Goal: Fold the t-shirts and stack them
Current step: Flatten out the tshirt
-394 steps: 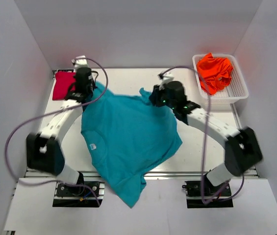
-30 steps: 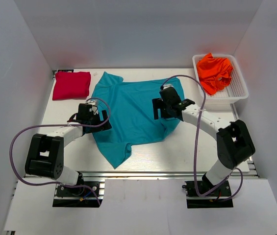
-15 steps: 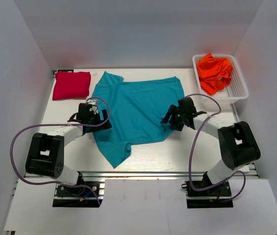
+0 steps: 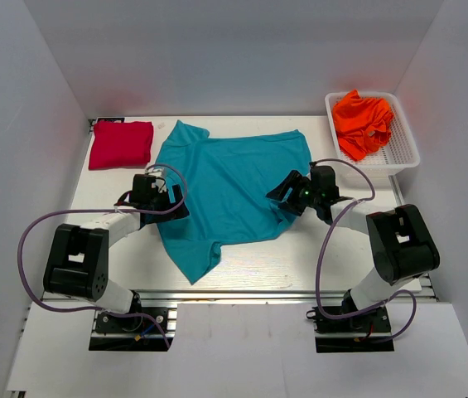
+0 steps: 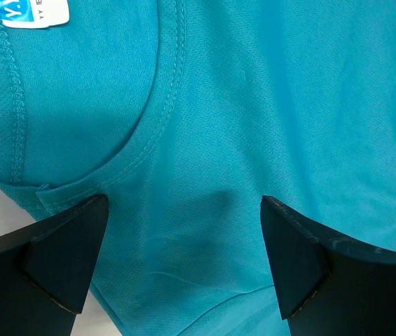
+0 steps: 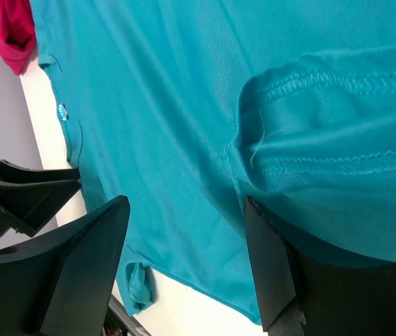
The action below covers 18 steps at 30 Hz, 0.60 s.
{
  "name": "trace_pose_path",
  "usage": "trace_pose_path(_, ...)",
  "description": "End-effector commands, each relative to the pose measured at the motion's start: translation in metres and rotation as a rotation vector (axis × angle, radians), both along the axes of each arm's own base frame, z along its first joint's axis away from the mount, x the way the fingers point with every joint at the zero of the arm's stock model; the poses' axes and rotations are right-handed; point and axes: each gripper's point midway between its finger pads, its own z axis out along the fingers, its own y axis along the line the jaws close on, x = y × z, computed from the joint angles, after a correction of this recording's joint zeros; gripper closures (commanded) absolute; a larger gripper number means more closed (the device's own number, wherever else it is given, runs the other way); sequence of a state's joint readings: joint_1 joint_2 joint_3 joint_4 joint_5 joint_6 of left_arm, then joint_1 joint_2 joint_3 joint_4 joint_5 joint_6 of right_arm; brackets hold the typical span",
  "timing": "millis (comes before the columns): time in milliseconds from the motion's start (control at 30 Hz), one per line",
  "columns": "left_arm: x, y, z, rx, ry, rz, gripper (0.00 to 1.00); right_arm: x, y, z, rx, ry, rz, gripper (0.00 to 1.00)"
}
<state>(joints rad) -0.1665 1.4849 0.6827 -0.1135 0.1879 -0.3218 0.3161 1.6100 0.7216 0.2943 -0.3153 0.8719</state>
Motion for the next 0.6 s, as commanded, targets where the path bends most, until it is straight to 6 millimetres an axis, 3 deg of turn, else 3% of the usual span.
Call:
trace_pose_path(0, -0.008, 0.001, -0.011, 0.008, 0.049, -0.007, 0.00, 0.014, 0.001, 0.011, 0.026, -0.060, -0.007, 0.28)
trace_pose_path(133, -0.008, 0.001, -0.011, 0.008, 0.049, -0.007, 0.00, 0.009, 0.003, 0.005, 0.034, -0.030, 0.013, 0.28)
trace_pose_path(367, -0.012, 0.002, -0.017, 0.011, 0.067, -0.007, 0.00, -0.002, -0.010, -0.005, -0.045, -0.004, -0.007, 0.28)
trace_pose_path(567, -0.014, 0.004, -0.018, 0.020, 0.075, -0.001, 0.00, 0.007, -0.009, -0.011, -0.042, -0.015, -0.009, 0.27)
